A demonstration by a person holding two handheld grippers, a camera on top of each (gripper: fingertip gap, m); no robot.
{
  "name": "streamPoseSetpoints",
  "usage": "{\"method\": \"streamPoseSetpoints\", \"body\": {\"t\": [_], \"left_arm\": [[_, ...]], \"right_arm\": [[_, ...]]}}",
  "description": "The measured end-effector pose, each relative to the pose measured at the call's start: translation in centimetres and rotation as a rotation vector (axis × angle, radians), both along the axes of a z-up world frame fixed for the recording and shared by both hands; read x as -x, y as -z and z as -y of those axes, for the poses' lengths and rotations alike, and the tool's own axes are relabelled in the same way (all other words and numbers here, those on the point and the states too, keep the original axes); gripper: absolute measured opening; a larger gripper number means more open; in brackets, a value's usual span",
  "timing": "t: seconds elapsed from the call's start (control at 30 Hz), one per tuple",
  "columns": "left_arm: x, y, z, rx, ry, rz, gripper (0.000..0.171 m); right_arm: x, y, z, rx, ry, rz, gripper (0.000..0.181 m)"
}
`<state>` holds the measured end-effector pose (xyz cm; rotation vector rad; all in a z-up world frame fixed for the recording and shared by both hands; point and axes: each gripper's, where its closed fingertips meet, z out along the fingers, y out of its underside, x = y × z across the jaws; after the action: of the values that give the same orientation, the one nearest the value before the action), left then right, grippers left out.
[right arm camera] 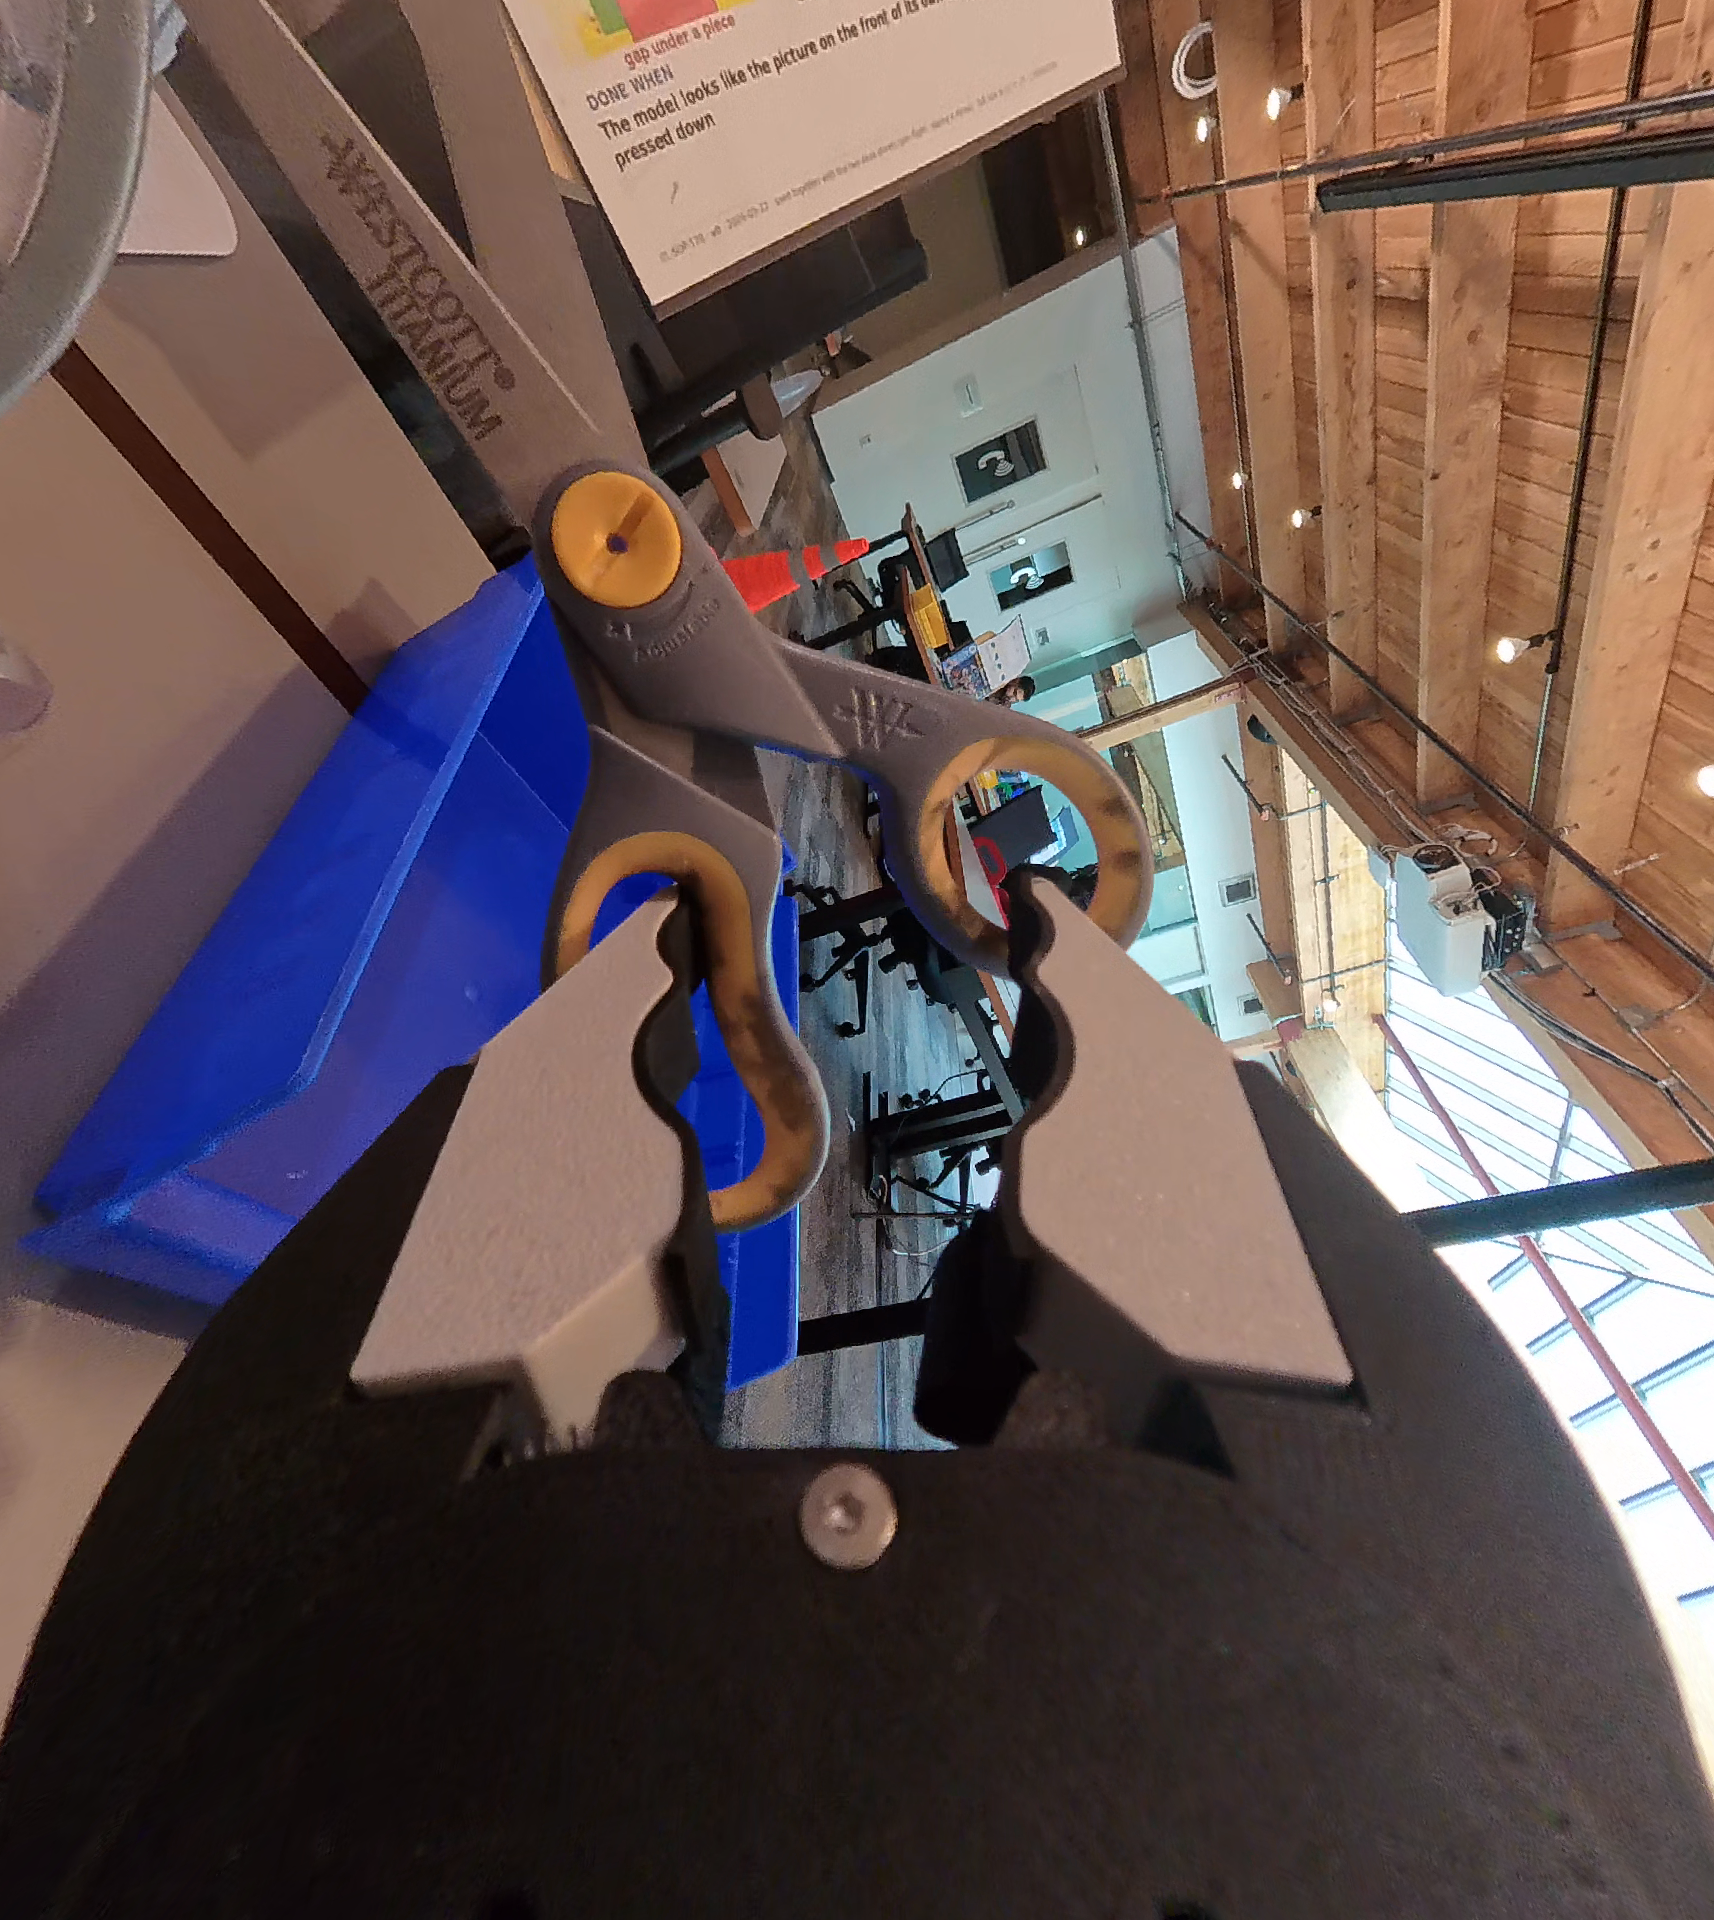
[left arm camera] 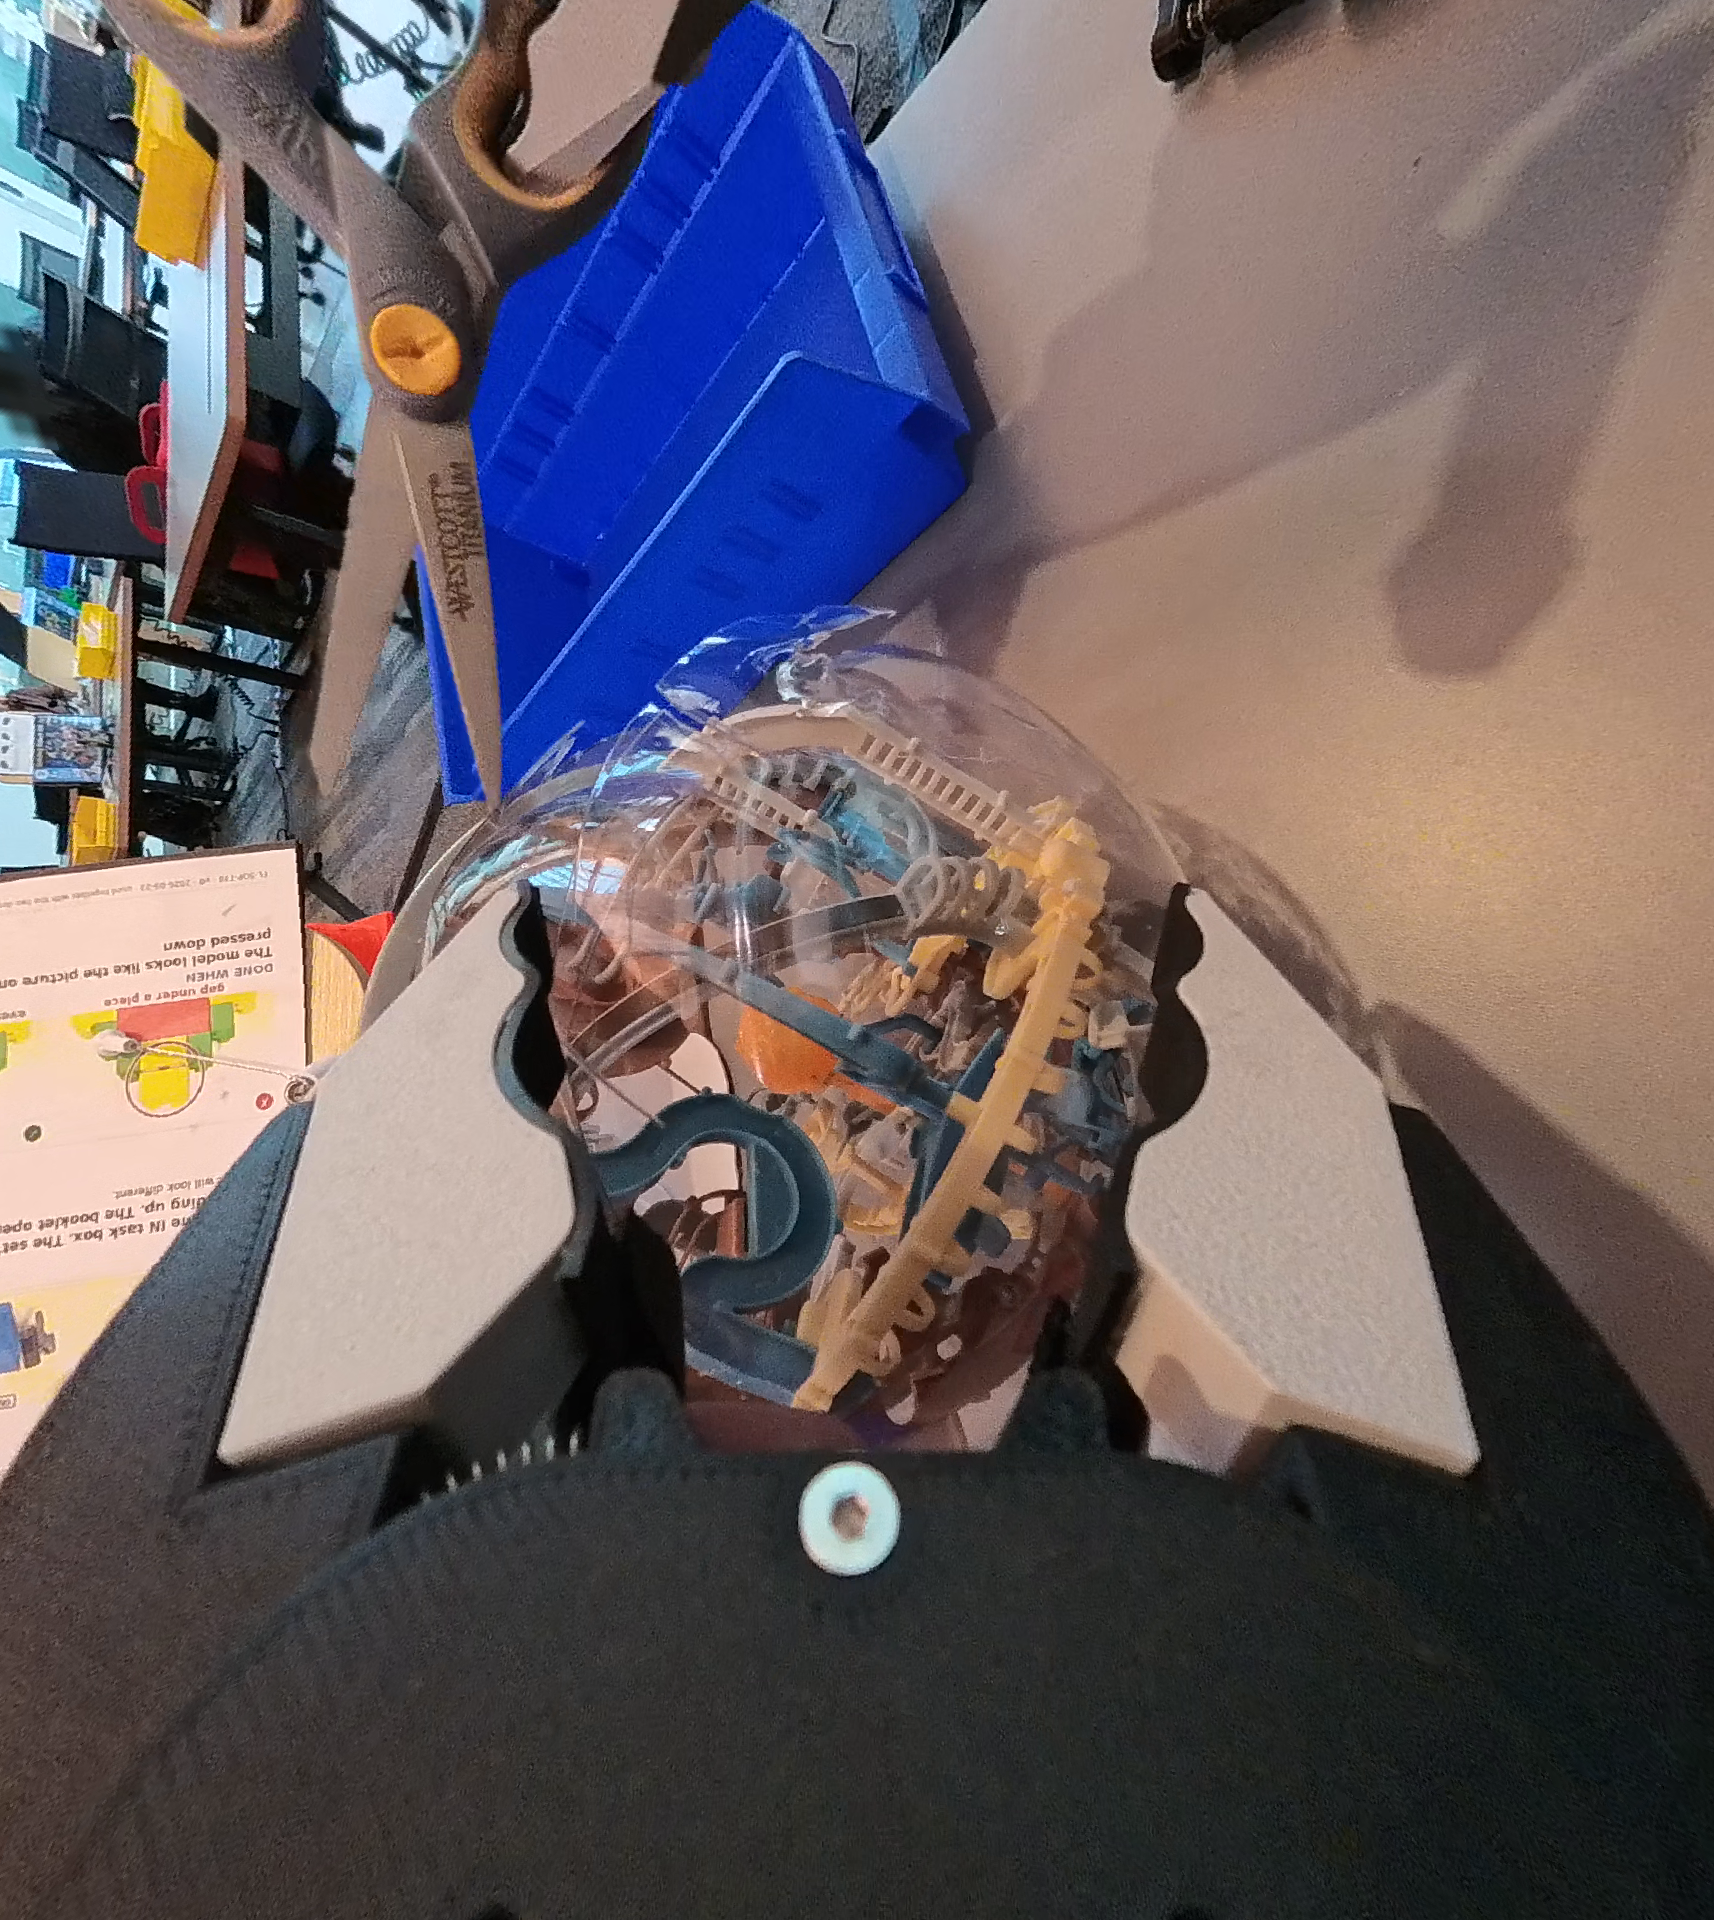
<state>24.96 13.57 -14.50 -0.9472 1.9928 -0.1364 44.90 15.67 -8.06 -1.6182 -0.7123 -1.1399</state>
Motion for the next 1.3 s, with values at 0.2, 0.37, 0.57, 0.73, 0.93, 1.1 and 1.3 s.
{"method": "streamPoseSetpoints", "body": {"t": [0.2, 0.37, 0.57, 0.73, 0.93, 1.1, 1.3], "left_arm": [[-0.1, 0.0, -0.1, 0.001, 0.0, -0.004, 0.113], [0.1, 0.0, -0.2, 0.006, -0.002, -0.001, 0.113], [0.6, 0.1, -0.7, 0.017, -0.016, 0.008, 0.115], [0.7, 0.1, -0.5, 0.007, -0.005, 0.004, 0.115], [0.9, 0.1, -0.7, 0.019, -0.006, 0.012, 0.116], [1.0, 0.2, -0.6, 0.007, 0.002, 0.012, 0.116], [0.9, 0.2, -0.9, 0.017, -0.003, 0.01, 0.117]], "right_arm": [[0.0, 0.2, 1.0, -0.008, -0.004, -0.004, 0.057], [0.4, 0.2, 2.0, -0.024, -0.019, -0.011, 0.057], [1.1, 1.2, 2.5, -0.015, -0.037, -0.029, 0.057], [2.0, 1.4, 1.5, -0.018, -0.057, -0.017, 0.057], [2.4, 1.5, 0.8, -0.019, -0.056, -0.011, 0.056], [2.3, 1.7, 0.4, -0.023, -0.052, -0.021, 0.055], [1.8, 1.6, 0.2, -0.032, -0.04, -0.032, 0.056]]}}
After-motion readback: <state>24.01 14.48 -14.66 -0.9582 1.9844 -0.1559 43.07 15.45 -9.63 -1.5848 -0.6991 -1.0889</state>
